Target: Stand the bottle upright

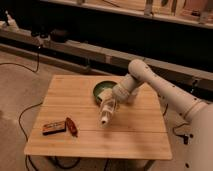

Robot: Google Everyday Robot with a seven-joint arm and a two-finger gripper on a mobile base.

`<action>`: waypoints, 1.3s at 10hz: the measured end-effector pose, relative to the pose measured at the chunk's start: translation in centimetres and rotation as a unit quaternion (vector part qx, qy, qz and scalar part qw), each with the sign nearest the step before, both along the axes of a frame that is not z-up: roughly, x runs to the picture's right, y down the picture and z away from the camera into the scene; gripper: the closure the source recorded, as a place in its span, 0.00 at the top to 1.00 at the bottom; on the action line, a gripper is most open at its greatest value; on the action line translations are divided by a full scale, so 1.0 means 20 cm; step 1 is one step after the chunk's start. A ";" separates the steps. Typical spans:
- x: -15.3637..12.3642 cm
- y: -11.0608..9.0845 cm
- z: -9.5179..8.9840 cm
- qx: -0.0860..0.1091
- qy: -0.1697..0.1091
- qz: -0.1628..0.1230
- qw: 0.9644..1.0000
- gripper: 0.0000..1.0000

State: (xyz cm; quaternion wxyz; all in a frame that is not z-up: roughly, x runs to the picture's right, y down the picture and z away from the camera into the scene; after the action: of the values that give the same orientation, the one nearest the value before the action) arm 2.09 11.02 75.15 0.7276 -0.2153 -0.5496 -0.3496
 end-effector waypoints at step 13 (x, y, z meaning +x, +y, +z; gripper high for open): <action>-0.13 -0.30 -0.37 -0.169 -0.106 0.337 0.920 0.44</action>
State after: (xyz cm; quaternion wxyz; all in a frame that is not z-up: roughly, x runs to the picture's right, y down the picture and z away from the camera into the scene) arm -0.61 4.95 67.67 0.6927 -0.0994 -0.7143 -0.0063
